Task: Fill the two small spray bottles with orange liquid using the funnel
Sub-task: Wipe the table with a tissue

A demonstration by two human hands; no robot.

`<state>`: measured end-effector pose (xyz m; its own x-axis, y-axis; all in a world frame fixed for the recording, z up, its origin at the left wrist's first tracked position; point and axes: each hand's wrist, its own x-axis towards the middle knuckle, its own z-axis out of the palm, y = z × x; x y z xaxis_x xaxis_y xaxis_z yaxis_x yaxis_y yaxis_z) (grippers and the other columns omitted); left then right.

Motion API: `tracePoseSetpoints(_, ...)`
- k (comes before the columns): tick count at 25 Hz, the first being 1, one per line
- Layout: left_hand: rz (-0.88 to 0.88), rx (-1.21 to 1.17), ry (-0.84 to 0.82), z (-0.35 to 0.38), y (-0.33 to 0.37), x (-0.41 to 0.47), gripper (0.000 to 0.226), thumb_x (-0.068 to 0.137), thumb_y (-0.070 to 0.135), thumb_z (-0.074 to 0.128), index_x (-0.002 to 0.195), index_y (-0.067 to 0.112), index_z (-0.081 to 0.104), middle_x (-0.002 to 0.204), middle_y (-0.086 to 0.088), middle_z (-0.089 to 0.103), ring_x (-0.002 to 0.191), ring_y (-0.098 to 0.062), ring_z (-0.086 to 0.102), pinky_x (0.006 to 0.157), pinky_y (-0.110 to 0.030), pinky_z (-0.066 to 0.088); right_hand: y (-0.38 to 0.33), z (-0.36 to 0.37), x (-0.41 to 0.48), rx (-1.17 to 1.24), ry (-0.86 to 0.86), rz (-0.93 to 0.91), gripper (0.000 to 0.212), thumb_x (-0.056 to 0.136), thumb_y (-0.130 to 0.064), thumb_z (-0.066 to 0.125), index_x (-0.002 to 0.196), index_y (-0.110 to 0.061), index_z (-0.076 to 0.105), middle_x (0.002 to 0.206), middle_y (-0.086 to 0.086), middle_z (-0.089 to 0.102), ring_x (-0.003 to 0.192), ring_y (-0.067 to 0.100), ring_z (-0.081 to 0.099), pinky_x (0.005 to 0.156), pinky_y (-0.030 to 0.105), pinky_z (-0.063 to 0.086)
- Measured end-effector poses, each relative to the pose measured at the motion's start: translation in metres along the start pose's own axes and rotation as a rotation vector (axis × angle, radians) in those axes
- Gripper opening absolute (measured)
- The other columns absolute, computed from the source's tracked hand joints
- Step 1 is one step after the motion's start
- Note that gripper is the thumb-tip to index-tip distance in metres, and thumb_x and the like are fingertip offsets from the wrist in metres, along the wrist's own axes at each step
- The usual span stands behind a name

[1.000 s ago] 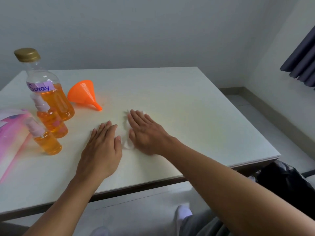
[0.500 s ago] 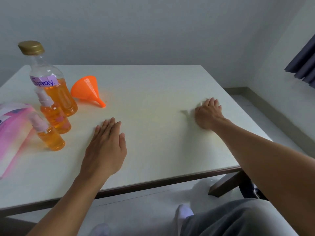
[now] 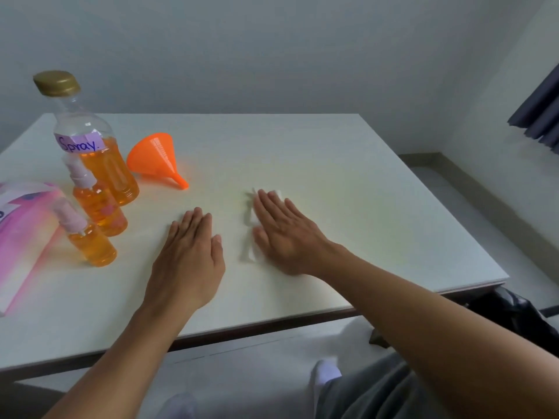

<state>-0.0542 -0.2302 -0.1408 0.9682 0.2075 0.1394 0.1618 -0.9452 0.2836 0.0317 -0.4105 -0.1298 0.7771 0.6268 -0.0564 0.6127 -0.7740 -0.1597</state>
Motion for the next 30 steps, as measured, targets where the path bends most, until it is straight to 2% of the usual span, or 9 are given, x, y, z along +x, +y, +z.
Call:
tracePoseSetpoints(5, -0.004, 0.012, -0.049, -0.001, -0.001, -0.002, 0.059, 0.102, 0.038, 0.013, 0.155, 0.013, 0.013, 0.164, -0.003, 0.005, 0.151, -0.015, -0.001, 0.122, -0.033, -0.001, 0.079, -0.007, -0.072, -0.042, 0.035, 0.161, 0.063, 0.109, -0.041, 0.012, 0.162, -0.012, -0.005, 0.171, 0.003, -0.011, 0.157, 0.018, -0.011, 0.129, 0.039, -0.001)
tracePoseSetpoints(9, 0.001, 0.02, -0.07, -0.001, -0.001, -0.005, 0.058, 0.103, 0.037, 0.014, 0.155, 0.014, 0.013, 0.164, -0.003, 0.004, 0.151, -0.015, -0.001, 0.122, -0.033, 0.0, 0.148, -0.022, -0.1, 0.006, 0.058, 0.53, 0.065, 0.108, -0.039, 0.012, 0.162, -0.009, -0.006, 0.171, 0.009, -0.011, 0.158, 0.024, -0.011, 0.128, 0.043, -0.003)
tracePoseSetpoints(11, -0.008, 0.015, -0.059, -0.001, 0.002, -0.006, 0.056, 0.103, 0.035, 0.015, 0.155, 0.014, 0.015, 0.164, -0.003, 0.006, 0.151, -0.015, 0.001, 0.122, -0.033, 0.0, 0.152, -0.023, -0.098, 0.042, 0.075, 0.651, 0.066, 0.107, -0.037, 0.013, 0.161, -0.005, -0.006, 0.171, 0.013, -0.011, 0.158, 0.028, -0.011, 0.128, 0.047, -0.002)
tracePoseSetpoints(13, -0.008, -0.024, -0.035, 0.0, 0.01, -0.008, 0.054, 0.104, 0.03, 0.019, 0.155, 0.013, 0.018, 0.164, -0.005, 0.009, 0.151, -0.016, 0.003, 0.122, -0.033, 0.001, 0.132, -0.017, -0.093, 0.049, 0.076, 0.567, 0.065, 0.108, -0.036, 0.014, 0.161, -0.005, -0.006, 0.171, 0.013, -0.01, 0.158, 0.028, -0.011, 0.128, 0.046, -0.001)
tracePoseSetpoints(17, 0.109, -0.124, 0.009, 0.014, 0.06, -0.017, 0.051, 0.102, 0.019, 0.028, 0.153, 0.012, 0.025, 0.163, -0.005, 0.015, 0.151, -0.016, 0.007, 0.121, -0.028, 0.0, 0.101, -0.011, -0.1, 0.08, 0.103, 0.211, 0.059, 0.11, -0.031, 0.023, 0.163, -0.012, 0.006, 0.172, 0.004, 0.004, 0.159, 0.02, -0.002, 0.129, 0.041, 0.004)
tracePoseSetpoints(19, 0.164, -0.158, -0.011, 0.021, 0.091, -0.022, 0.052, 0.102, 0.018, 0.027, 0.153, 0.013, 0.022, 0.164, -0.002, 0.012, 0.151, -0.014, 0.004, 0.12, -0.025, -0.003, 0.108, -0.011, -0.107, 0.091, 0.122, 0.16, 0.057, 0.111, -0.028, 0.026, 0.163, -0.011, 0.013, 0.172, 0.005, 0.01, 0.159, 0.02, 0.002, 0.129, 0.037, 0.004)
tracePoseSetpoints(24, 0.308, -0.173, -0.057, 0.033, 0.161, -0.022, 0.052, 0.102, 0.021, 0.026, 0.153, 0.014, 0.022, 0.164, -0.001, 0.012, 0.151, -0.012, 0.002, 0.121, -0.028, -0.001, 0.14, -0.019, -0.143, 0.223, 0.26, 0.277, 0.056, 0.111, -0.029, 0.023, 0.163, -0.013, 0.011, 0.171, 0.006, 0.013, 0.159, 0.02, 0.006, 0.129, 0.035, 0.006)
tracePoseSetpoints(28, 0.465, -0.18, -0.127, 0.046, 0.222, -0.017, 0.052, 0.103, 0.025, 0.026, 0.153, 0.015, 0.022, 0.164, -0.001, 0.012, 0.151, -0.013, 0.003, 0.122, -0.031, 0.0, 0.184, -0.031, -0.183, 0.295, 0.512, 0.437, 0.05, 0.111, -0.029, 0.025, 0.158, -0.013, 0.032, 0.166, 0.007, 0.03, 0.156, 0.023, 0.02, 0.128, 0.035, 0.012)
tracePoseSetpoints(30, 0.523, -0.169, -0.182, 0.058, 0.254, -0.015, 0.053, 0.103, 0.029, 0.026, 0.154, 0.015, 0.021, 0.164, -0.001, 0.011, 0.151, -0.014, 0.003, 0.122, -0.032, 0.001, 0.208, -0.032, -0.206, 0.295, 0.623, 0.555, 0.049, 0.111, -0.029, 0.023, 0.153, -0.012, 0.042, 0.156, 0.01, 0.048, 0.15, 0.028, 0.035, 0.126, 0.039, 0.017)
